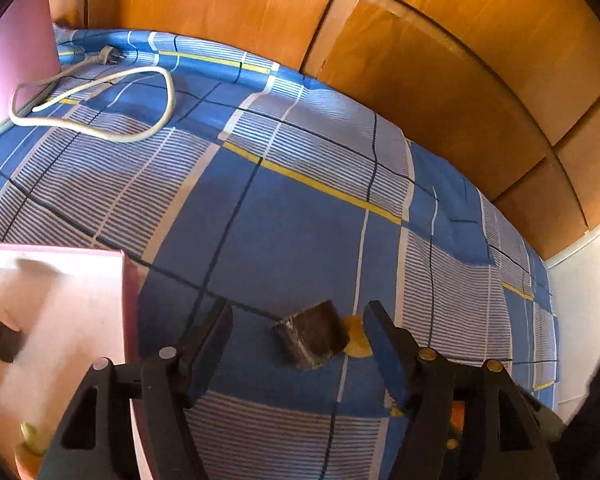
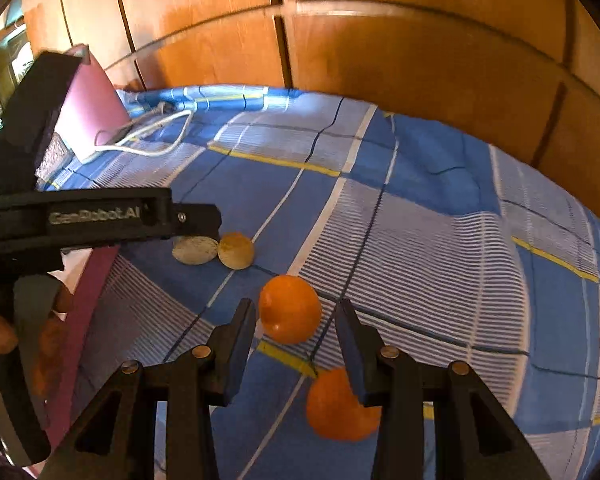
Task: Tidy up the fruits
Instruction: 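Move the left gripper to the dark eggplant slice while the right gripper grasps an orange, then grasp the dark eggplant slice with the left gripper and lift it, then carry the eggplant slice into the tray with the left gripper while the right gripper carries the orange there, then release the orange in the tray with the right gripper, then move the right gripper to the remaining orange on the cloth and grasp it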
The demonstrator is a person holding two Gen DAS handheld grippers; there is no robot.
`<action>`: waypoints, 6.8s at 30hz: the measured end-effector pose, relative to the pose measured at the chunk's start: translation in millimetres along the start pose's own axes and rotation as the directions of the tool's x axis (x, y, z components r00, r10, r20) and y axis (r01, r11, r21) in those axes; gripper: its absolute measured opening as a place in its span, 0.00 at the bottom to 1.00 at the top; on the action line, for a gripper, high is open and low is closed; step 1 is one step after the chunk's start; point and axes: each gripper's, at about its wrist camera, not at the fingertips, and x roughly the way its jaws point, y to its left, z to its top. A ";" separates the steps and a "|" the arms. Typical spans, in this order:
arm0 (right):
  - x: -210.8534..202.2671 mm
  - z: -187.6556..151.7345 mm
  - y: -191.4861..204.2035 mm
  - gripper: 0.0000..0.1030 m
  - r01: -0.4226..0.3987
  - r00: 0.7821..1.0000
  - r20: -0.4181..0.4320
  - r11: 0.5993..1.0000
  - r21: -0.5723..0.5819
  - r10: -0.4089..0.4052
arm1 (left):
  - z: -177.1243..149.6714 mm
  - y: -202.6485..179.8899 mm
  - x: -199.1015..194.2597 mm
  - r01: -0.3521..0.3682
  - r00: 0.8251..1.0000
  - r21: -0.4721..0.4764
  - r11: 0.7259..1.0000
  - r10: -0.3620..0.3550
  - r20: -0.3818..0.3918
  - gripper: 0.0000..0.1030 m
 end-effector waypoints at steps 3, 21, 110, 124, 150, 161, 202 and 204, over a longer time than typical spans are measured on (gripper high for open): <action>8.6 -0.2 2.1 0.35 0.006 1.000 -0.008 1.000 -0.006 -0.006 | -1.8 -0.6 1.8 -0.039 0.999 0.038 0.999 0.039 0.011 0.56; -28.5 -11.4 14.7 0.35 0.018 0.999 0.042 0.999 -0.039 -0.016 | -27.5 -18.6 -19.6 0.034 0.999 0.277 0.960 -0.037 0.003 0.53; -93.7 -101.6 166.2 0.34 -0.233 0.972 -0.027 0.959 -0.163 0.232 | -166.9 137.4 -198.8 -0.037 0.981 -0.017 0.999 0.040 0.190 0.41; -77.6 -91.8 194.4 0.35 -0.298 0.955 -0.075 0.936 -0.190 0.288 | -159.1 144.1 -197.7 -0.033 0.981 -0.037 0.999 0.040 0.191 0.41; -88.4 -99.3 154.3 0.50 -0.201 0.980 -0.017 0.978 -0.053 0.201 | -163.5 126.3 -201.6 -0.132 0.969 -0.013 0.991 0.132 0.209 0.75; -93.3 -104.2 153.3 0.48 -0.164 0.987 -0.004 0.984 -0.064 0.164 | -167.8 113.8 -202.9 -0.156 0.965 0.019 0.988 0.148 0.217 0.75; -85.2 -111.2 69.2 0.29 -0.003 1.000 -0.015 0.985 0.174 0.005 | -169.4 53.5 -177.3 -0.127 0.981 0.210 0.969 0.092 0.169 0.75; -84.1 -112.5 59.7 0.30 0.011 1.000 -0.021 0.980 0.199 -0.007 | -169.4 48.0 -173.4 -0.123 0.983 0.228 0.966 0.087 0.159 0.75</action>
